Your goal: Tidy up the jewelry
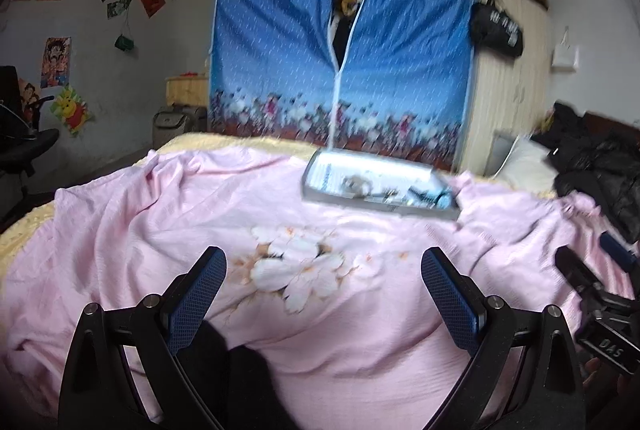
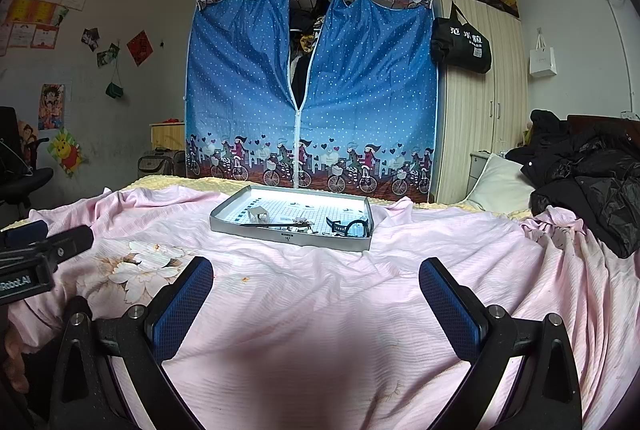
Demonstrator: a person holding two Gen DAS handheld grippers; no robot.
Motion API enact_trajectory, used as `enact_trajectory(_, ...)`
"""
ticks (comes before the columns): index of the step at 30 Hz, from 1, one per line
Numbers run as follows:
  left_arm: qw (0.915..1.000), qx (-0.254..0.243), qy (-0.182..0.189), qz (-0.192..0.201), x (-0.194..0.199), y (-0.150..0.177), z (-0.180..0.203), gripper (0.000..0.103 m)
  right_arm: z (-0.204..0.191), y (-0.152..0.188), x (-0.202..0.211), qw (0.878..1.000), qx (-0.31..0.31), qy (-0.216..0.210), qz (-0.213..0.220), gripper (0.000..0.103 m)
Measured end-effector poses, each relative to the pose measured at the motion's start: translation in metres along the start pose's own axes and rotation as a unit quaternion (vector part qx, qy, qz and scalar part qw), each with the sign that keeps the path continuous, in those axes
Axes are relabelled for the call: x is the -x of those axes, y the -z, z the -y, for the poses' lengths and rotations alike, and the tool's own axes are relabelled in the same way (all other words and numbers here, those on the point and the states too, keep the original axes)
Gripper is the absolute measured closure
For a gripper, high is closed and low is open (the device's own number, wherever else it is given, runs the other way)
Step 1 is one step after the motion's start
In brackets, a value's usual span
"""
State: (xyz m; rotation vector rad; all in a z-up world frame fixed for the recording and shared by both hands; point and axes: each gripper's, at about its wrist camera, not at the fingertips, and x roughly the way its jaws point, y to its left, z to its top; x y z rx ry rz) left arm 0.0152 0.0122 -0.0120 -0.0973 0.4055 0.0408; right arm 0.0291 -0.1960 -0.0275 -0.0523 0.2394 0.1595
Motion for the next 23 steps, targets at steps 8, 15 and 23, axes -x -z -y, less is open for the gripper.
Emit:
enact_trajectory(8, 0.9995, -0.014, -0.028, -0.009, 0.003, 0.003, 0.006, 0.007, 0.002, 0.003, 0.002, 1.0, 0.001, 0.001, -0.005, 0.0)
enact_trajectory(15, 0.9988, -0.029, -0.034, -0.019, -0.004, 0.003, 0.007, 0.007, 0.007, 0.008, 0.004, 1.0, 0.003, 0.001, -0.01, 0.0)
enact_trajectory(23, 0.9986, -0.026, -0.038, -0.026, -0.007, 0.004, 0.005, 0.007, 0.013, 0.002, -0.001, 1.0, 0.004, -0.001, -0.018, 0.0)
